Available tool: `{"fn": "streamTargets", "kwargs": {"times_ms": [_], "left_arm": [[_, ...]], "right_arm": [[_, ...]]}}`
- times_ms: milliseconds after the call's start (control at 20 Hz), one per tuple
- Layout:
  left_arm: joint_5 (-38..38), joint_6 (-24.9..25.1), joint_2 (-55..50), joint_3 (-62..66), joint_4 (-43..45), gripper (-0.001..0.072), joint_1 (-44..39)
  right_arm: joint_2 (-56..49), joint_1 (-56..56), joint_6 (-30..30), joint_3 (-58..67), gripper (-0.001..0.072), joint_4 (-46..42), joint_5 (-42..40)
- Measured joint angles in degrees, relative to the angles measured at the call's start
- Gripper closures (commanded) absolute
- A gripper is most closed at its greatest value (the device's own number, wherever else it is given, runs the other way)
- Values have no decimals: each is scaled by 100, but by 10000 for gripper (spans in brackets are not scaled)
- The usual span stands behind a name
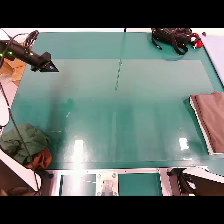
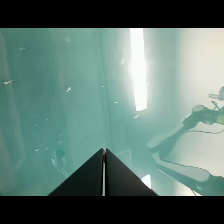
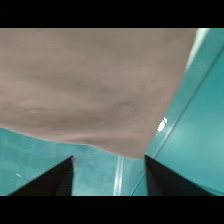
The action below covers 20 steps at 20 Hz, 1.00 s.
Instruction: Fold the shirts.
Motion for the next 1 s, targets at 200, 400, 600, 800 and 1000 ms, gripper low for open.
{"fn": "streamTargets", "kwargs": {"times_ms": [200,400,600,800,1000], "left_arm": [[-57,-39,216,-2,-52,680,-39],[-28,-94,914,-511,260,681,-236],[46,-240,2046,-1917,979,681,-647],[415,-452,3547,-4046,1370,680,-1115],[813,-658,4843,-5761,1565,679,-1335]], "right_arm": [[-11,640,-7,321,694,527,-129],[37,1952,-133,566,697,1137,-308],[428,3519,-343,70,696,1342,-555],[1322,5053,-494,-1204,696,1425,-1106],[1996,6057,-542,-2131,696,1471,-1578]]}}
